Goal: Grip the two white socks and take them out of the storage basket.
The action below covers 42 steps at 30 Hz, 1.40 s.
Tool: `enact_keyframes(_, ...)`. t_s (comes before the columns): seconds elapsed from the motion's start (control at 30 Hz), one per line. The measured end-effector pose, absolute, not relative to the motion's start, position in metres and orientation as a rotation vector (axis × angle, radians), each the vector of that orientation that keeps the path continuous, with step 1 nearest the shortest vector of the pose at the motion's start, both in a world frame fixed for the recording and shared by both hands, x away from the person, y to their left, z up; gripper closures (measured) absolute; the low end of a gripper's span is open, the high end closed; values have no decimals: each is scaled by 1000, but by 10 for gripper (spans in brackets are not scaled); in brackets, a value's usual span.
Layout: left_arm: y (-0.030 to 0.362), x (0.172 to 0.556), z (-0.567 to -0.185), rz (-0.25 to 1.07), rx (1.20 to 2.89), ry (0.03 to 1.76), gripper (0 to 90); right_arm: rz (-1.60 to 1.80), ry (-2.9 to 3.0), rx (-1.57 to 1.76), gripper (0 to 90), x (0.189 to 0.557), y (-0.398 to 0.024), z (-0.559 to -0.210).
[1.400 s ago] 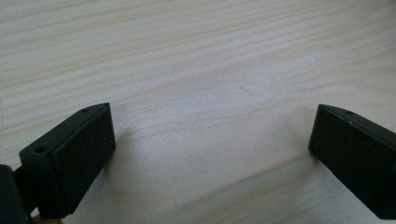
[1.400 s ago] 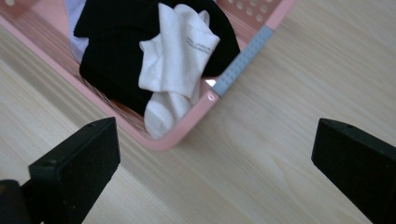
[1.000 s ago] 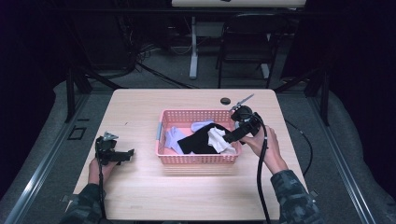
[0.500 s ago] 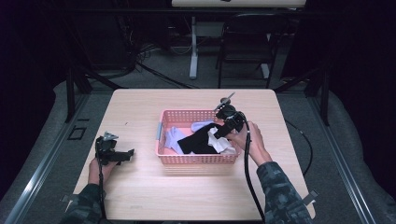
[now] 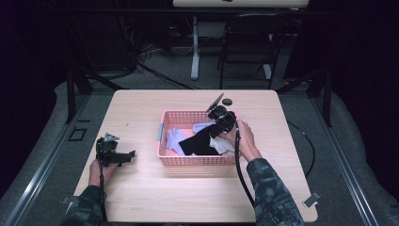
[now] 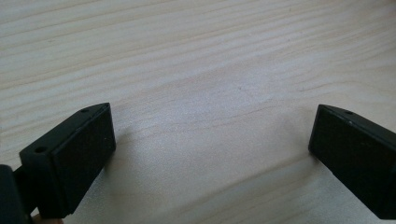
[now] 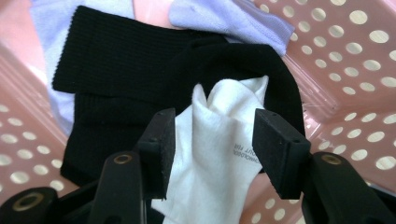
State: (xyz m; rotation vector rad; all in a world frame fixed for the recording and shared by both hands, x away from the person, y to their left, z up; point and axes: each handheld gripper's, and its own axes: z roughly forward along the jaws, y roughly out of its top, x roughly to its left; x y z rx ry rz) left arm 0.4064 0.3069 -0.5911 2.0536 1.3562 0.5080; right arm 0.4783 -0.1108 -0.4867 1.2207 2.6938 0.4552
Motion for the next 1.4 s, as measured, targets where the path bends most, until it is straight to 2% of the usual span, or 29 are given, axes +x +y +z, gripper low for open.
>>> enact_keyframes(0.17,307,406,-591,508,2054,1356,3,429,2697,1224,538,482,-108,-492)
enact_keyframes(0.2,307,406,-591,508,2054,1356,3,399,2701,1223,614,483,-106,-494)
enact_keyframes(0.27,307,406,-591,508,2054,1356,3,412,2701,1228,649,484,-106,-495)
enact_keyframes(0.3,307,406,-591,508,2054,1356,3,401,2703,1222,722,484,-105,-495)
enact_keyframes(0.43,307,406,-591,507,2054,1356,3,403,2705,1217,792,483,-104,-492)
enact_keyframes(1.4,307,406,-591,508,2054,1355,3,543,2646,1209,821,477,-116,-446)
